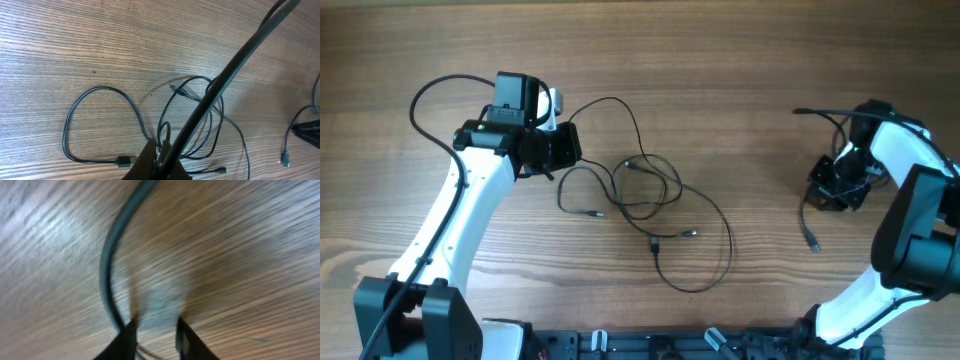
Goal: Untangle cables
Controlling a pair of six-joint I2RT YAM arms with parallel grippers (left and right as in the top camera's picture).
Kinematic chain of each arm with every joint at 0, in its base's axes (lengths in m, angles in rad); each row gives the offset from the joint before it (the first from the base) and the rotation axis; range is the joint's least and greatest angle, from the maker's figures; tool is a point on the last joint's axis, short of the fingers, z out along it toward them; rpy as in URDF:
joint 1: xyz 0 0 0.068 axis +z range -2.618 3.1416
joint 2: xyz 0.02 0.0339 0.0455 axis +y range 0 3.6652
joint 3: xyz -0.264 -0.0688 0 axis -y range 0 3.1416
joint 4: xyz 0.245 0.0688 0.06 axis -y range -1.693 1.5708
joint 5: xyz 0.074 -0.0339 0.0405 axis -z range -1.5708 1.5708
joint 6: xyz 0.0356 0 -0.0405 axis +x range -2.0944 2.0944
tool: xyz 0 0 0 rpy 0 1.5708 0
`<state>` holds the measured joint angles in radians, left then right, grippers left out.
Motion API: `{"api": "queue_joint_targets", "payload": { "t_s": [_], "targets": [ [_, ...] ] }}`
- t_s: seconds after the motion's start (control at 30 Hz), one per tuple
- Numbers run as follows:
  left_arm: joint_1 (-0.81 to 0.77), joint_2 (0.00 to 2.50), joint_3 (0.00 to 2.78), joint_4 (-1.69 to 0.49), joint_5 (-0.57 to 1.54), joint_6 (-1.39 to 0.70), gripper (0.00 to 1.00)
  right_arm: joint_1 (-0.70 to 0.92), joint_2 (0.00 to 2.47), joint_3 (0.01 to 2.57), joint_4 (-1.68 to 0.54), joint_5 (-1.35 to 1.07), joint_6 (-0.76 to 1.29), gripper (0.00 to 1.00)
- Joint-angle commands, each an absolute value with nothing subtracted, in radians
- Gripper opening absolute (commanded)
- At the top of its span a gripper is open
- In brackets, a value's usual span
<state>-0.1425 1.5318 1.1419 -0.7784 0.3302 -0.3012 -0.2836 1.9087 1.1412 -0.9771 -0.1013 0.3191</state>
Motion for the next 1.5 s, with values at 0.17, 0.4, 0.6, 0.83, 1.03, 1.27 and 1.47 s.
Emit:
{"api": "queue_joint_targets", "payload": {
  "t_s": [0.17,0.4,0.6,0.83,1.03,1.27,1.47],
  "targets": [
    [-0.144,1.534,1.143,-0.779,0.351,-0.300,0.04,-0.239,1.924,1.056,-0.875,-0.181,0.263,0.35],
    [-0.144,1.534,1.143,-0.773,0.351,-0.300,0.04,-0.239,1.924,1.056,-0.879,-0.361,0.182,0.45],
    [-0.144,1.534,1.143,-0.774,0.351,-0.299,0.04,-0.239,1.924,1.056,-0.893,-0.270,0.240,0.49],
    [-0.144,1.534,1.143,-0.771,0.350,-0.300,0.04,-0.239,1.924,1.053,-1.000,-0.210,0.287,0.48],
    [-0.144,1.534,1.143,-0.772,0.351,-0.299,0.04,-0.239,1.924,1.052,-1.037,-0.177,0.292,0.18],
    [-0.144,1.534,1.143,-0.772,0.351,-0.300,0.04,-0.239,1.924,1.052,-1.067,-0.173,0.292,0.04],
    [-0.144,1.534,1.143,-0.772,0.351,-0.300,0.04,-0.250,1.919,1.198,-1.129,-0.176,0.270,0.04]
  ]
}}
